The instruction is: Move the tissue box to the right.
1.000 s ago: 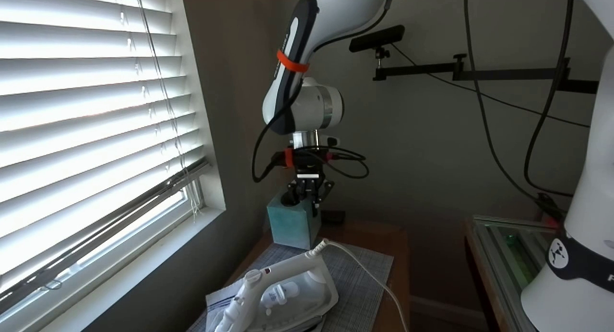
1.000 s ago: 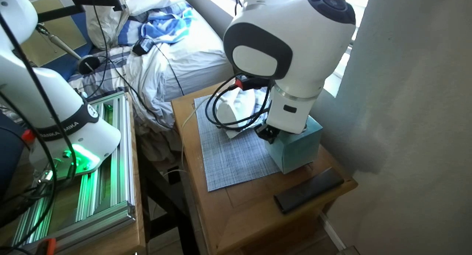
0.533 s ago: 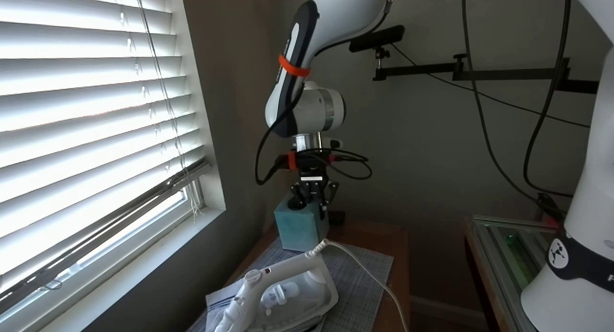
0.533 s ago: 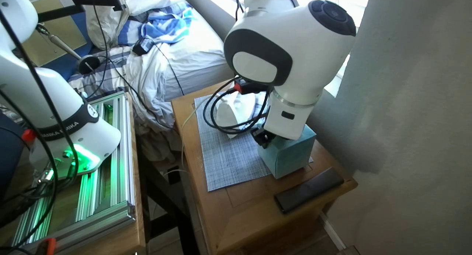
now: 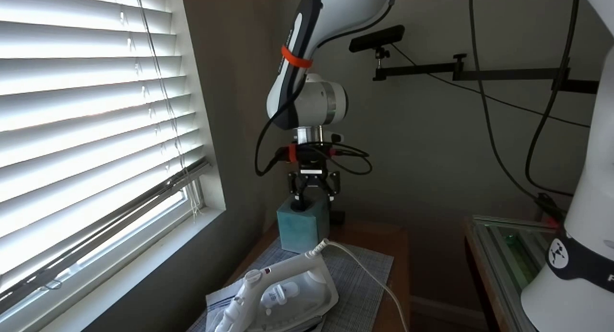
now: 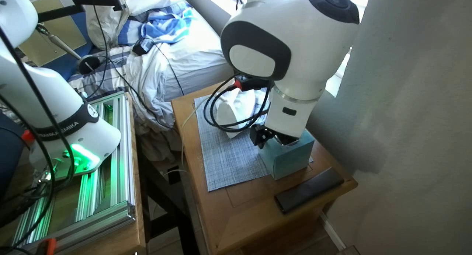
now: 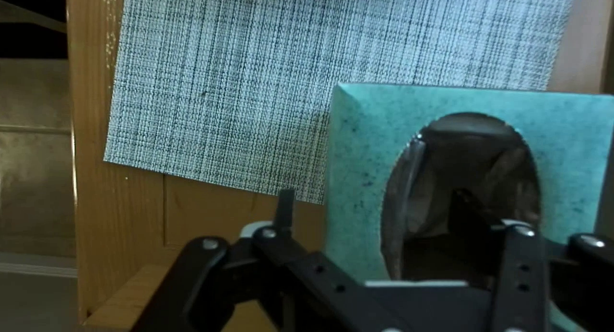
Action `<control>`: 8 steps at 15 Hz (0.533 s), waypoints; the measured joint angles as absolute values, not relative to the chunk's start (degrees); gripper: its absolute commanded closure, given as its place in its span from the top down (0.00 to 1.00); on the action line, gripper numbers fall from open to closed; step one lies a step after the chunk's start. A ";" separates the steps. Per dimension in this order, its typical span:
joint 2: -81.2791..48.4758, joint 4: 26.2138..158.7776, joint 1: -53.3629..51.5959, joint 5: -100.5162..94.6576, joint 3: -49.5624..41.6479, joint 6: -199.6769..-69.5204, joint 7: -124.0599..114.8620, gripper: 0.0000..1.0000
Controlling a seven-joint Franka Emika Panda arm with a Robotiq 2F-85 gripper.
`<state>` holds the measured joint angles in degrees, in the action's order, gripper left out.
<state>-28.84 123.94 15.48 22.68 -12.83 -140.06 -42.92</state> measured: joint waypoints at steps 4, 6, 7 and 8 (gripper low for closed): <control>-22.77 128.52 16.34 25.68 -12.85 -142.27 -37.99 1.00; -18.69 131.64 17.04 27.42 -12.89 -142.83 -33.72 1.00; -16.49 133.41 17.43 28.47 -12.92 -143.36 -31.10 1.00; -14.21 135.31 17.81 29.61 -12.97 -144.16 -28.25 1.00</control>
<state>-14.21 135.31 17.81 29.61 -12.97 -144.16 -28.25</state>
